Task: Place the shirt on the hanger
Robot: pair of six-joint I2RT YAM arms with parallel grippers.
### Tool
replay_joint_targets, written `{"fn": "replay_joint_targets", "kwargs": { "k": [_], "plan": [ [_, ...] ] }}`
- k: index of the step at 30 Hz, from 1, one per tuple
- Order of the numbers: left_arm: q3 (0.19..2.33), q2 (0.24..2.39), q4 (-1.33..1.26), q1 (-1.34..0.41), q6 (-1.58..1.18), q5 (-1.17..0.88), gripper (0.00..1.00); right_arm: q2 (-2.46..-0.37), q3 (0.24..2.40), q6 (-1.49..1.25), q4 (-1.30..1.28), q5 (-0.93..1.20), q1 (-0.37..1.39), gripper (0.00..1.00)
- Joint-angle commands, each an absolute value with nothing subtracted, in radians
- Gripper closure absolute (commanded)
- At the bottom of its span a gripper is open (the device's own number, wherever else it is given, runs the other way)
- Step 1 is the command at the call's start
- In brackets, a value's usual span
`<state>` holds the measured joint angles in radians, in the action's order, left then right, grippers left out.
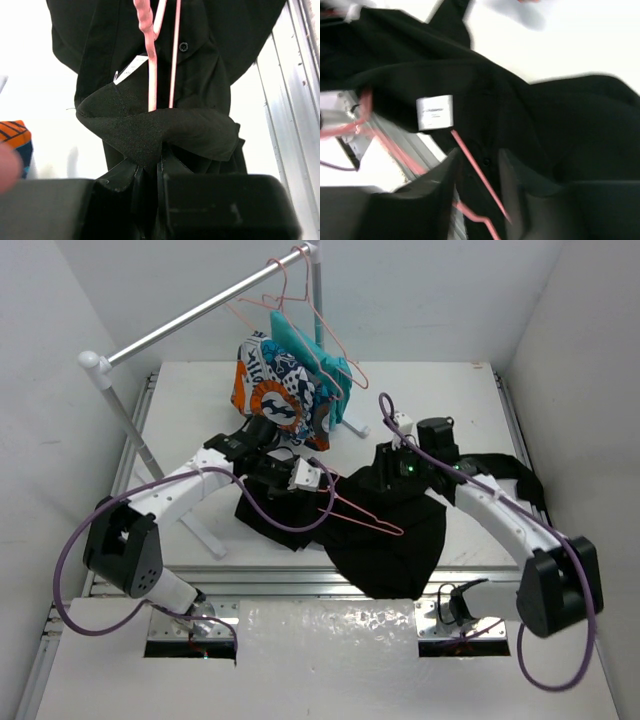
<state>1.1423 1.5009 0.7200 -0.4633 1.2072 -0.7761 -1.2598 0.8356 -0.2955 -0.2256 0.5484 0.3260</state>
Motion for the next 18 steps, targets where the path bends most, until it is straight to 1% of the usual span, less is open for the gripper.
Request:
{"fn": "replay_joint_targets", "kwargs": {
  "k": [1,4,7,9,14,15,18],
  "plan": [
    [1.131,1.444,0.718,-0.456,1.275,-0.77,1.0,-1.327,0.881,-0.405,-0.307,0.477,0.33,0.47],
    [1.12,1.437,0.718,-0.456,1.281,-0.762,1.0,-1.344,0.859,-0.371,-0.288,0.453,0.348,0.3],
    [1.117,1.433,0.715,-0.456,1.281,-0.767,1.0,-1.376,0.845,-0.338,-0.301,0.413,0.353,0.27],
    [1.118,1.434,0.719,-0.456,1.281,-0.775,1.0,-1.42,0.838,-0.324,-0.296,0.422,0.362,0.26],
    [1.124,1.433,0.722,-0.456,1.282,-0.781,1.0,-1.503,0.827,-0.356,-0.253,0.454,0.368,0.3],
    [1.126,1.427,0.726,-0.456,1.282,-0.782,1.0,-1.512,0.813,-0.357,-0.238,0.448,0.368,0.35],
    [1.132,1.422,0.742,-0.456,1.285,-0.79,1.0,-1.561,0.816,-0.371,-0.209,0.439,0.364,0.46]
  ]
}}
